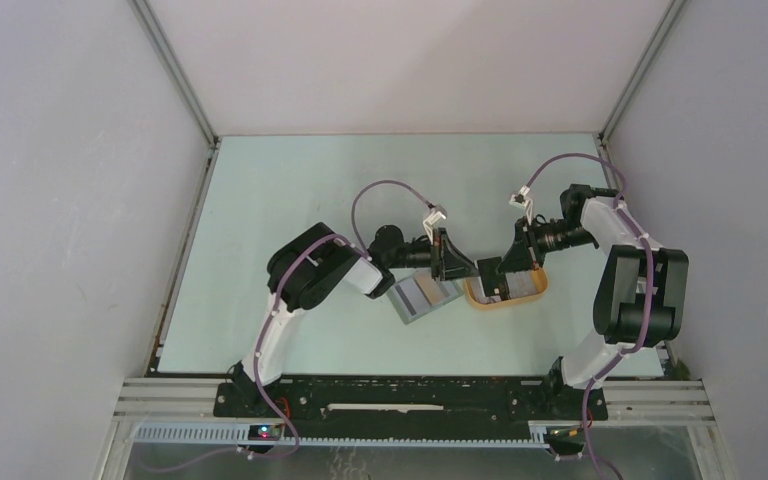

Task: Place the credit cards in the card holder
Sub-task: Place the credit card in the storage box.

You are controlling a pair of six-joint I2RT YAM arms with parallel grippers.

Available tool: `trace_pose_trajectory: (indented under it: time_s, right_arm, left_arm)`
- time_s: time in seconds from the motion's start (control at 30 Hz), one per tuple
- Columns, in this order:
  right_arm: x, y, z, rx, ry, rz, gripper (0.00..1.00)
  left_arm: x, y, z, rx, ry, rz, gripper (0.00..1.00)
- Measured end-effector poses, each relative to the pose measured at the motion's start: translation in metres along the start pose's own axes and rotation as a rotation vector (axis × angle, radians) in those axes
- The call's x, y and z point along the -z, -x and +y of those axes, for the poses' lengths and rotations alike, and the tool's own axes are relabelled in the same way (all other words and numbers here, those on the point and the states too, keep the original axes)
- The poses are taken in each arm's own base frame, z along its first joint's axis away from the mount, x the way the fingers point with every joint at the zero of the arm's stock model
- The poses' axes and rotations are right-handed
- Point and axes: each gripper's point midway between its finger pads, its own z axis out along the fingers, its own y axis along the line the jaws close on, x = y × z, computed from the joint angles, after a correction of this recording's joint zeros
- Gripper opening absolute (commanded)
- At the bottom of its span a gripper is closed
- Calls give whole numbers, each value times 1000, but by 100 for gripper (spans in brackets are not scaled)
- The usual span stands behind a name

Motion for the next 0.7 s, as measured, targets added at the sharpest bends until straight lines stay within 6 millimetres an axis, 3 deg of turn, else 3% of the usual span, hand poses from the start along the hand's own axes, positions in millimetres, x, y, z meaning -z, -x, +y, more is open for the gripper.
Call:
trace_pose_trajectory:
  time_s: [0.1, 0.27, 0.47, 0.7]
  right_arm:
    - [0, 0, 0, -1, 1, 1, 0]
    - [-1, -1, -1, -6, 3, 2, 0]
    - [0, -1, -2, -11, 1, 0, 0]
    - [1, 0, -3, -10, 0, -1, 0]
  left_arm:
    - [-2, 2, 0, -6, -6, -2, 26]
    - [-4, 5, -2, -7, -19, -2, 14]
    - [-6, 5, -3, -3, -34, 4, 25]
    - [-5, 4, -3, 2, -38, 8, 23]
